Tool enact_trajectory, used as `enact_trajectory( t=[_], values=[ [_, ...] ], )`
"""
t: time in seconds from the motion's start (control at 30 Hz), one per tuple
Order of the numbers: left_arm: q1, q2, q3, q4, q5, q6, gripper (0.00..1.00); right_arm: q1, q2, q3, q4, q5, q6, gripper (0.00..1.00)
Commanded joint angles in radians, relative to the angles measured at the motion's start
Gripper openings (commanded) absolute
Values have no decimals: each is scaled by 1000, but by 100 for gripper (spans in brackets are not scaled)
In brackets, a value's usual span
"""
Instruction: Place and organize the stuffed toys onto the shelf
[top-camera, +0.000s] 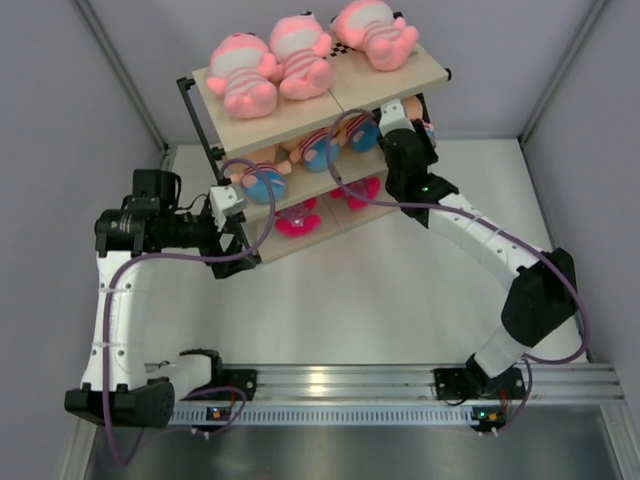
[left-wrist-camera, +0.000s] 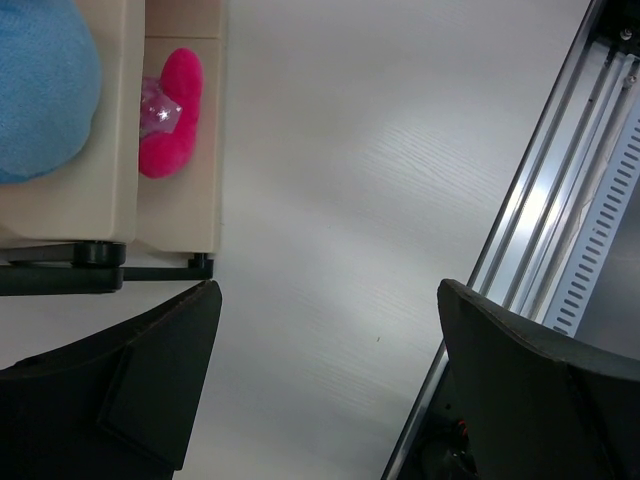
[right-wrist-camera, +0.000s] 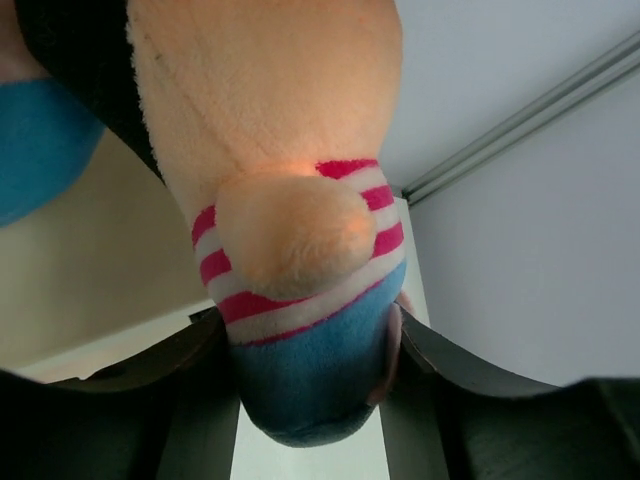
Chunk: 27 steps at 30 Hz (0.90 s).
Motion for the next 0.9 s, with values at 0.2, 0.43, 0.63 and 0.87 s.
enact_trajectory(
  t=[0.2, 0.43, 0.63, 0.87],
  values=[
    [3, -23, -12, -4, 3, 18, 95, -4, -80, -42, 18, -135, 100, 58],
    [3, -26, -16, -4, 0, 23, 96, -87, -184, -118, 41, -333, 290, 60],
    [1, -29, -13, -4, 3, 24, 96, -142, -222, -153, 89, -386, 326, 13],
    [3, -29, -13, -4, 3, 26, 96, -145, -210, -147, 166, -383, 226, 0]
  ],
)
